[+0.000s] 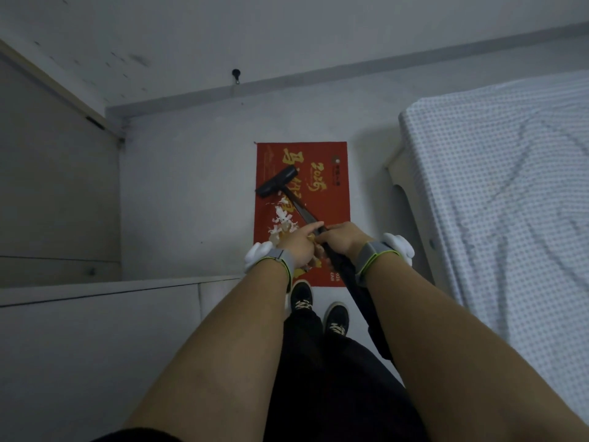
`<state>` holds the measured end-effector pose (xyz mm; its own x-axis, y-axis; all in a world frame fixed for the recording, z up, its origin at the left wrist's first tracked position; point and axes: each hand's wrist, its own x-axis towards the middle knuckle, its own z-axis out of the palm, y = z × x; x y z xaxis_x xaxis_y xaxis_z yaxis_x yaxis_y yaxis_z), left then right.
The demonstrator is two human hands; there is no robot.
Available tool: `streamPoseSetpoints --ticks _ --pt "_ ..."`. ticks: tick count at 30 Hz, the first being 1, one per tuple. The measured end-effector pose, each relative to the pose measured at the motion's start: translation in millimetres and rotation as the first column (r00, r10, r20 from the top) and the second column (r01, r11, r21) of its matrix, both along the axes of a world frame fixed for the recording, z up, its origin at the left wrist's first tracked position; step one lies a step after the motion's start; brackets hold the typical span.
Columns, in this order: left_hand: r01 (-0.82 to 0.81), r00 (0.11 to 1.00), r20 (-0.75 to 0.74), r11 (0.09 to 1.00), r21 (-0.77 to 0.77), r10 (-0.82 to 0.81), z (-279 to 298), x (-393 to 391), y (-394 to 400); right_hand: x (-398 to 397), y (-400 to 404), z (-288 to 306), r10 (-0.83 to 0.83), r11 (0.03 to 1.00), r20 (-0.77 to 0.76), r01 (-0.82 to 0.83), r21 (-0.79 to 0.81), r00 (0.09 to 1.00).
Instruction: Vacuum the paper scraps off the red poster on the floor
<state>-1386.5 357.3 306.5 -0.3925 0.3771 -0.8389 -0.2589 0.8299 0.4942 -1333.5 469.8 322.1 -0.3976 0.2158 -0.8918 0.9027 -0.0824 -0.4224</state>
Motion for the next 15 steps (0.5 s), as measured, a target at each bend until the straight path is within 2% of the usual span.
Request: streamPoseSetpoints --ticks 6,9,11,14,15 --pt "-0.041 0.996 0.073 0.999 0.007 0.041 0 -14 2 -11 1 6 0.105 0.989 0.044 -0.109 0.099 0.993" --pt "0.037 0.998 0.058 0.999 0.0 -0.037 3 -18 4 -14 1 11 0.177 0.973 0.091 -0.189 0.136 0.98" --pt "0.099 0.994 0.053 0.995 0.003 -0.099 3 -19 3 -15 -2 16 0.31 0.927 0.121 -0.328 0.182 0.943" --pt "0.223 0.974 0.048 0.975 0.018 -0.223 7 -12 0 -14 -11 22 0.404 0.872 0.143 -0.428 0.238 0.903" --pt "0.236 0.969 0.06 0.971 0.038 -0.238 4 -9 0 -13 -13 24 0.499 0.81 0.189 -0.533 0.244 0.846"
